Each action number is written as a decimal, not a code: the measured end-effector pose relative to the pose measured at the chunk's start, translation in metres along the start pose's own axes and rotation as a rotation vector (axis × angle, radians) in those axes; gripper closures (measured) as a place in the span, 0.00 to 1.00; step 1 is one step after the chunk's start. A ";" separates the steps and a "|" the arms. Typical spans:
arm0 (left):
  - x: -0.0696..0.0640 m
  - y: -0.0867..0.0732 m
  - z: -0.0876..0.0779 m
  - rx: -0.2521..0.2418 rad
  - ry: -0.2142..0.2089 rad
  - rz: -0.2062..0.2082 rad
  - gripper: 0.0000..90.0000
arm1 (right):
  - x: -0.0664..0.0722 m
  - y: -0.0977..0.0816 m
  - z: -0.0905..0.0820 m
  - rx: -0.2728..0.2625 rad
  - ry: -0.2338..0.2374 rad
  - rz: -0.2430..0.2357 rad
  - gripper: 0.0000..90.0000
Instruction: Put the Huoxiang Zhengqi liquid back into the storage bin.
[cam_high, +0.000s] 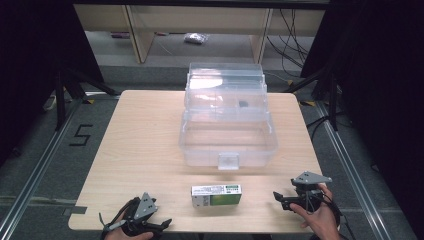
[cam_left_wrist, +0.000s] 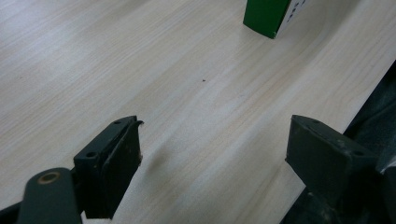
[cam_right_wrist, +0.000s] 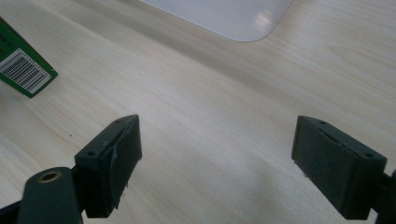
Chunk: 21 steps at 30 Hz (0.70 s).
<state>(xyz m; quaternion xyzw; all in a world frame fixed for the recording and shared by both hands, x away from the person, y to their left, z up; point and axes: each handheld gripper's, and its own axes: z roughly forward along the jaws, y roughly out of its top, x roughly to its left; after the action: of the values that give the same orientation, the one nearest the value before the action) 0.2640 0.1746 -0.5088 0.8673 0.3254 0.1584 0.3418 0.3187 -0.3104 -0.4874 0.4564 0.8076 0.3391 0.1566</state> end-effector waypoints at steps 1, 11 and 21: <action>0.000 0.000 0.000 -0.004 0.003 -0.004 0.19 | -0.002 0.001 0.000 -0.007 -0.001 -0.025 0.18; 0.000 0.000 0.001 0.001 0.007 -0.007 0.19 | 0.001 0.005 0.001 0.000 0.035 -0.072 0.18; 0.002 0.000 0.000 0.004 -0.001 -0.006 0.19 | 0.009 0.014 -0.005 0.017 0.054 -0.112 0.22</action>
<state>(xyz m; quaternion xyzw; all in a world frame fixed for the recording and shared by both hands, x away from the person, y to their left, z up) 0.2652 0.1759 -0.5092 0.8672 0.3281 0.1560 0.3406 0.3200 -0.2997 -0.4734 0.4024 0.8386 0.3352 0.1498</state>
